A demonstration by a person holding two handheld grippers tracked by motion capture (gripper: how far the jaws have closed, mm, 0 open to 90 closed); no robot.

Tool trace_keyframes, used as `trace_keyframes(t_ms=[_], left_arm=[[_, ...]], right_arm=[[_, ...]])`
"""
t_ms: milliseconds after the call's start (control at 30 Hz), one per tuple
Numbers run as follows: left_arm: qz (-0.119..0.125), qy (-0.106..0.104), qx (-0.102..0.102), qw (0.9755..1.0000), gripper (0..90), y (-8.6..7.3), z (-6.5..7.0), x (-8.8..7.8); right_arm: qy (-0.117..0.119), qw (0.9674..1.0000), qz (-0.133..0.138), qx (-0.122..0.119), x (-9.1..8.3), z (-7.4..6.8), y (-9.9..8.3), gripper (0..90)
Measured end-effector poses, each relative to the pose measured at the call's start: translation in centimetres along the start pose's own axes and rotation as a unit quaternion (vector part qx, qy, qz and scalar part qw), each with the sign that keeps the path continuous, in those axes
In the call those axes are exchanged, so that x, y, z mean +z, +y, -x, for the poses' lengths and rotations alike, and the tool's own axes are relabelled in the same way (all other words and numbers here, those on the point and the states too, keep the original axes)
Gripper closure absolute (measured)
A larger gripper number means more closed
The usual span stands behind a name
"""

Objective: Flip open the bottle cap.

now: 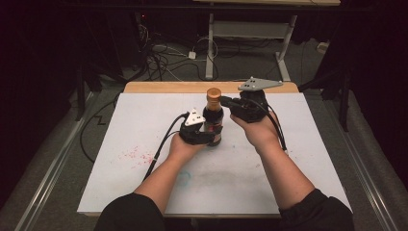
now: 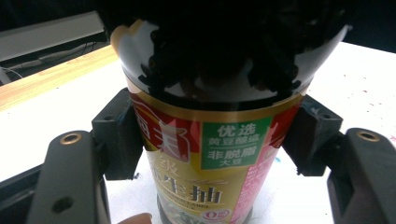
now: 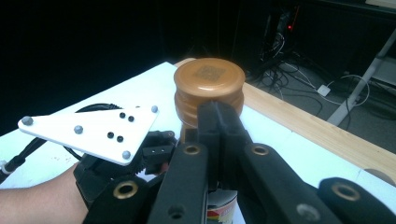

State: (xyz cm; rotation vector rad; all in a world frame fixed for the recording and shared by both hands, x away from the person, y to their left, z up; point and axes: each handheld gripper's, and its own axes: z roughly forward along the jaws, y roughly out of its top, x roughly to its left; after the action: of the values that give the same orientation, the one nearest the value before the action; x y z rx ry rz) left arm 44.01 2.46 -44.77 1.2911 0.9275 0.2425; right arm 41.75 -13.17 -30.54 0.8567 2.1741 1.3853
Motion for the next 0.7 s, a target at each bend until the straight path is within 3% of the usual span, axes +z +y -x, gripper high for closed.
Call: trace_keyframes(t_ms=[233,333,667,700], left_arm=[[0.003,0.001,0.0,1.0,29.5,-0.06,-0.01,0.0],[0.006,0.001,0.002,1.0,29.9,-0.14,-0.01,0.02],[0.016,0.002,-0.002,0.9999,30.8,-0.27,-0.1,-0.07],[0.015,0.005,0.0,0.9999,30.9,-0.27,-0.08,-0.04]], right_arm=[[0.004,1.0,0.001,-0.002,0.02,-0.01,0.01,90.0],[-0.006,0.9999,-0.005,-0.013,-0.03,-0.27,0.17,90.0],[-0.015,0.9995,-0.018,-0.019,0.23,-0.6,0.83,90.0],[-0.021,0.9995,-0.005,-0.023,0.18,-0.67,0.89,90.0]])
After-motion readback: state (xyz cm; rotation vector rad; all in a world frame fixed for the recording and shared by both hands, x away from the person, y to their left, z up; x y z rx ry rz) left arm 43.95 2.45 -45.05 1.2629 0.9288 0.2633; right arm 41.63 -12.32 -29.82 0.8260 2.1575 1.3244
